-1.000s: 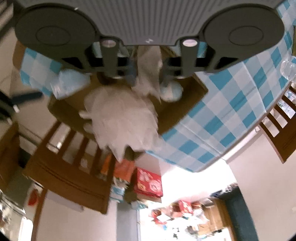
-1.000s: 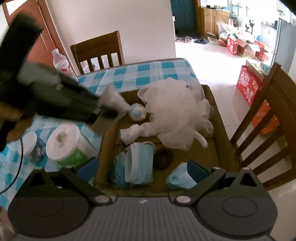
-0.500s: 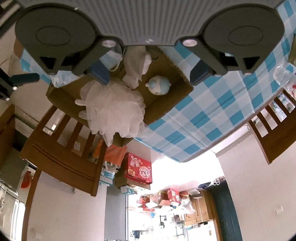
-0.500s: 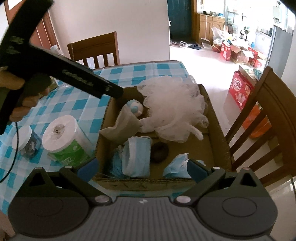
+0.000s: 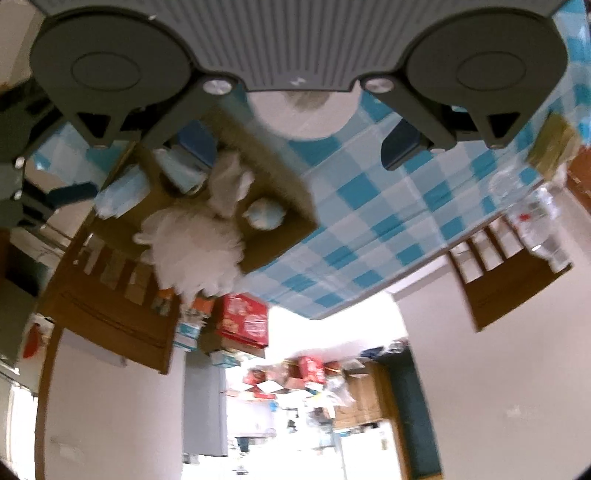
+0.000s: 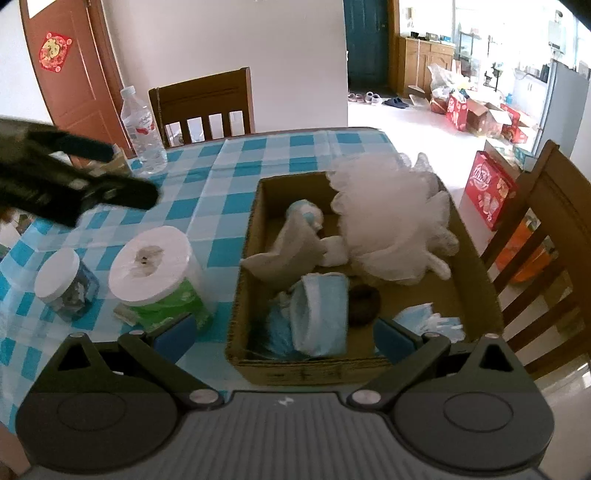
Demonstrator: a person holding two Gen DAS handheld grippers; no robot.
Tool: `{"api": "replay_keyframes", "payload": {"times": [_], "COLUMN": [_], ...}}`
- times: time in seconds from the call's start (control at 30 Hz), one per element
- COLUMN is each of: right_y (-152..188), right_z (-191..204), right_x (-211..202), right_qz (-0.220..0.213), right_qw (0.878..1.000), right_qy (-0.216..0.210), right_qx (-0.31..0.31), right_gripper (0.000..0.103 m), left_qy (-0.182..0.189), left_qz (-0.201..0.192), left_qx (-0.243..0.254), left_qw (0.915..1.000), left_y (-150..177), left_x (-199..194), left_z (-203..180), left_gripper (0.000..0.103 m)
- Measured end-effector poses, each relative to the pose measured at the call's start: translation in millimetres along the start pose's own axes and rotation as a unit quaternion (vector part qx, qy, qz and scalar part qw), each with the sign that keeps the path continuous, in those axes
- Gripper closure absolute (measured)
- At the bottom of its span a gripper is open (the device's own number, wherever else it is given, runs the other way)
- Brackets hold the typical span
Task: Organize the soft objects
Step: 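Withdraw both grippers from the box back toward the table items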
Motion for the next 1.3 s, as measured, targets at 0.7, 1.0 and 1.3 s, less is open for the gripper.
{"api": "replay_keyframes", "payload": {"times": [0.7,1.0,1.3], "right_y": [7.1,33.7,62.6], "right_z": [67.5,110.7,154.7], "right_x": [24.1,31.3,42.3], "right_qz": [0.030,0.058,0.083], "right_qw": [0.999,0.998,0.994], "right_qy": [0.009,-0.010,-0.031], "right_qx": [-0.001,-0.026,-0.066], "right_gripper": [0.000,0.000,0.000], "left_qy": [-0.037,0.040,0.104], "left_qz": [0.074,0.065,0.083], "left_qx": [-0.052,0.012,0.036], "left_qw": [0.9952,0.9970,0.9905], "left_y": [137.8,137.0,127.7], "left_x": [-22.7,-22.4,-2.6], "left_z": [54.6,63.5,95.0], "left_gripper": [0.007,0.003,0.003]}}
Point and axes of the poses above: each gripper's, at about its wrist camera, not at the fingertips, and x roughly the way its jaws point, z to its left, y to its underside, the point moved 9 cm from there along x, roughly the way its jaws point, and after that the axes turned 12 degrees about -z, right-handed, at the moved point
